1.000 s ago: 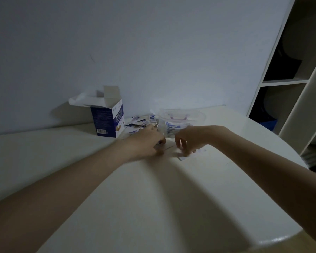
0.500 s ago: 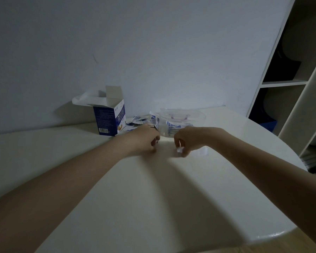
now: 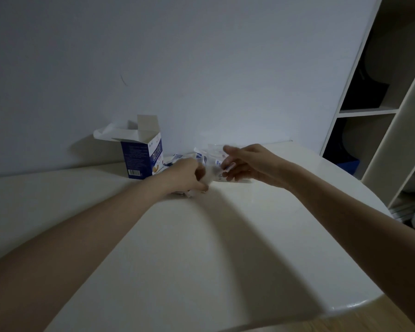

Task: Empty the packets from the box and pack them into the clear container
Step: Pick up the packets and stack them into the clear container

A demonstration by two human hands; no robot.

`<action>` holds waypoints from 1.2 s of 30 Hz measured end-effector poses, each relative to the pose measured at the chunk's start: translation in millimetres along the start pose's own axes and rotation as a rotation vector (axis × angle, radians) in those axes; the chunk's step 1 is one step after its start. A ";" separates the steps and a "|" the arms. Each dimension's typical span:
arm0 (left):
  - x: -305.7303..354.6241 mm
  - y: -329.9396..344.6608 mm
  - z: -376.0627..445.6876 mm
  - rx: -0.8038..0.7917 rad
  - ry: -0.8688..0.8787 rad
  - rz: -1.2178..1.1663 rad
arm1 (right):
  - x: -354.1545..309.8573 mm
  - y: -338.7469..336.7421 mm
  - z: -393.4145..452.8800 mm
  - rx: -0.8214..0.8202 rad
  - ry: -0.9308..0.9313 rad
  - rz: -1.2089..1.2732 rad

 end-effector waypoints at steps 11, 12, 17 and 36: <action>-22.7 -19.6 -28.8 0.120 -0.189 -0.978 | -8.5 16.5 7.4 0.034 -0.061 0.104; -25.9 -20.1 -30.2 0.141 -0.202 -0.966 | -8.4 17.7 9.0 0.059 -0.059 0.124; -41.4 -21.8 -33.6 0.244 -0.281 -0.857 | -13.5 17.4 16.3 0.243 -0.098 0.054; -11.1 -28.5 -21.5 0.091 -0.043 -0.487 | -33.0 48.3 27.9 0.230 -0.086 -0.045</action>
Point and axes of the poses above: each hand's wrist, its own z-axis towards the middle knuckle, its own y-axis out of the palm, x = y × z, the point moved 4 cm from there along z, towards the middle knuckle, and after that the axes turned 7 degrees about y, right-handed, at the moved point
